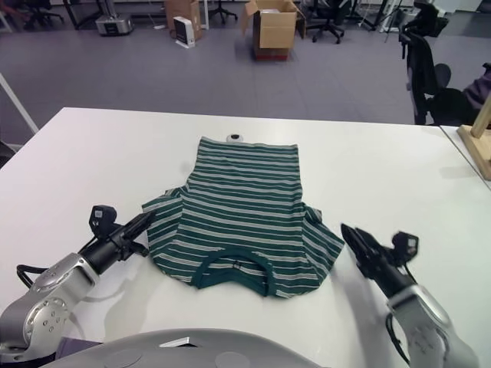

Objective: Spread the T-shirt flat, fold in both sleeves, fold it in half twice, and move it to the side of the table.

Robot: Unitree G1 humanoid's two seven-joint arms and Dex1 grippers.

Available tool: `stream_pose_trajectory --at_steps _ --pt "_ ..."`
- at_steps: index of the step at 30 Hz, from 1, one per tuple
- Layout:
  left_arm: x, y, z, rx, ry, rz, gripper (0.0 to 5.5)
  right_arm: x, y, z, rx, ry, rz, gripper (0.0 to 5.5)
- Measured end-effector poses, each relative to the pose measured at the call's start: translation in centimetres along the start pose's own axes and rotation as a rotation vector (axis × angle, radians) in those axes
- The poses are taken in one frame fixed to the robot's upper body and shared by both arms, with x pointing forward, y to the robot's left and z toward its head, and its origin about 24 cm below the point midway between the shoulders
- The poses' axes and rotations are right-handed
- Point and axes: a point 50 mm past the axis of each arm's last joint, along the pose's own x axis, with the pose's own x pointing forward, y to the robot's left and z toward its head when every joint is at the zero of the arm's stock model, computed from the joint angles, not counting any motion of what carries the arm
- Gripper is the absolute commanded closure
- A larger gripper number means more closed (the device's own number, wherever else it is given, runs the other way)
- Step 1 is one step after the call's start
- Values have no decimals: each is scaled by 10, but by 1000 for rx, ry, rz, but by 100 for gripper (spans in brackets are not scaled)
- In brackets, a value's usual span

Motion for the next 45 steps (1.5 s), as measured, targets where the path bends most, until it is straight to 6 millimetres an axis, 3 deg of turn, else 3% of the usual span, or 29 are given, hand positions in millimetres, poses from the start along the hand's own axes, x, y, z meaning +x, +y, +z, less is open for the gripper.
stream_pose_trajectory --at_steps 4,7,9,12,19,25,30,32,35,37,44,45 --pt "7 -24 -8 150 92 -65 548 -14 -13 -18 16 151 -2 286" --pt "13 -32 -14 215 137 -89 548 -5 -8 -26 22 156 34 286" --pt "19 -32 -16 261 156 -92 548 12 2 -33 50 135 64 286" --pt "24 -32 -22 321 197 -94 550 23 9 -36 72 129 66 338" --pt "31 -41 -40 338 264 -153 550 29 17 -34 102 107 70 457" --pt "27 -40 -46 360 302 -162 446 31 25 -31 88 97 105 550" --pt "27 -40 -40 368 271 -158 376 32 25 -29 78 86 113 550" --pt "25 -46 -27 368 200 -199 345 30 22 -26 80 63 93 550" --pt "23 -51 -15 363 122 -226 291 21 8 -19 75 27 25 491" --pt "22 -48 -11 378 93 -209 288 17 2 -19 33 59 5 460" --pt "23 -37 -12 451 90 -133 288 20 -1 -26 -89 146 -23 456" --pt "23 -36 -12 454 90 -129 288 20 -1 -26 -91 145 -23 436"
